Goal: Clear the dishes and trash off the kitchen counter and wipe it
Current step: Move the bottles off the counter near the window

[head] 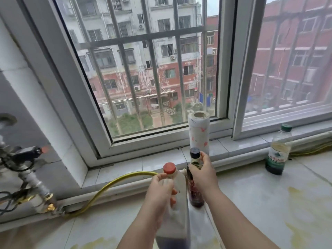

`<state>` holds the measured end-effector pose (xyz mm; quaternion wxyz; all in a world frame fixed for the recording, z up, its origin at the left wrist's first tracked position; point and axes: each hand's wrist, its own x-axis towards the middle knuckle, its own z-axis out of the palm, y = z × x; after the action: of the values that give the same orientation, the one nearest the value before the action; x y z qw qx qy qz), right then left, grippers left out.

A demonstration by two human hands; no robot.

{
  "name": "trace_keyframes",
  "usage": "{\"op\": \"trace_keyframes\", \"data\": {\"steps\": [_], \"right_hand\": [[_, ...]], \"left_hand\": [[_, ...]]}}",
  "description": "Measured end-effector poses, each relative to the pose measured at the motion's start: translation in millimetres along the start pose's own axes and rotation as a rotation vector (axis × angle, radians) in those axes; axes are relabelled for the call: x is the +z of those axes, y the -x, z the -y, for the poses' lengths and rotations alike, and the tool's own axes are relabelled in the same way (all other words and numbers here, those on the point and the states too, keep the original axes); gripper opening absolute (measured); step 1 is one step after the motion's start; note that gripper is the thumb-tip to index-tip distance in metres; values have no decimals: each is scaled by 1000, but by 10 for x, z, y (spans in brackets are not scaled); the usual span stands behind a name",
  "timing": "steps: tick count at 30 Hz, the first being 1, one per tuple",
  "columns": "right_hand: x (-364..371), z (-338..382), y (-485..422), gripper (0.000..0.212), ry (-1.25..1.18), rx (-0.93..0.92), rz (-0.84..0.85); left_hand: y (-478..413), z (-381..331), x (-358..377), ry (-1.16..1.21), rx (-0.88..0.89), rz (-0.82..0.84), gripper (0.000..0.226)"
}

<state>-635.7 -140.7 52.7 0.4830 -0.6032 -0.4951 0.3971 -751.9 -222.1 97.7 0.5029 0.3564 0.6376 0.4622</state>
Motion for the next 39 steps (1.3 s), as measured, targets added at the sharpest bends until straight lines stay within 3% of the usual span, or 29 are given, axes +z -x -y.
{"op": "trace_keyframes", "data": {"steps": [2, 6, 14, 22, 28, 39], "right_hand": [[26, 1, -42, 49, 64, 10, 30], [66, -49, -107, 20, 104, 59, 4], [46, -48, 243, 18, 60, -29, -125], [-148, -16, 650, 17, 76, -1, -233], [-422, -19, 903, 14, 71, 27, -296], [-1242, -59, 974, 11, 80, 28, -424]], "left_hand": [[10, 11, 33, -3, 18, -26, 16], [-36, 25, 35, 8, 12, -48, 20], [-44, 33, -11, 71, -14, -6, 21], [23, -55, -121, 225, -99, 166, 29], [55, -67, -58, 212, -119, 270, 27], [379, -175, 779, 222, -121, 463, 15]]}}
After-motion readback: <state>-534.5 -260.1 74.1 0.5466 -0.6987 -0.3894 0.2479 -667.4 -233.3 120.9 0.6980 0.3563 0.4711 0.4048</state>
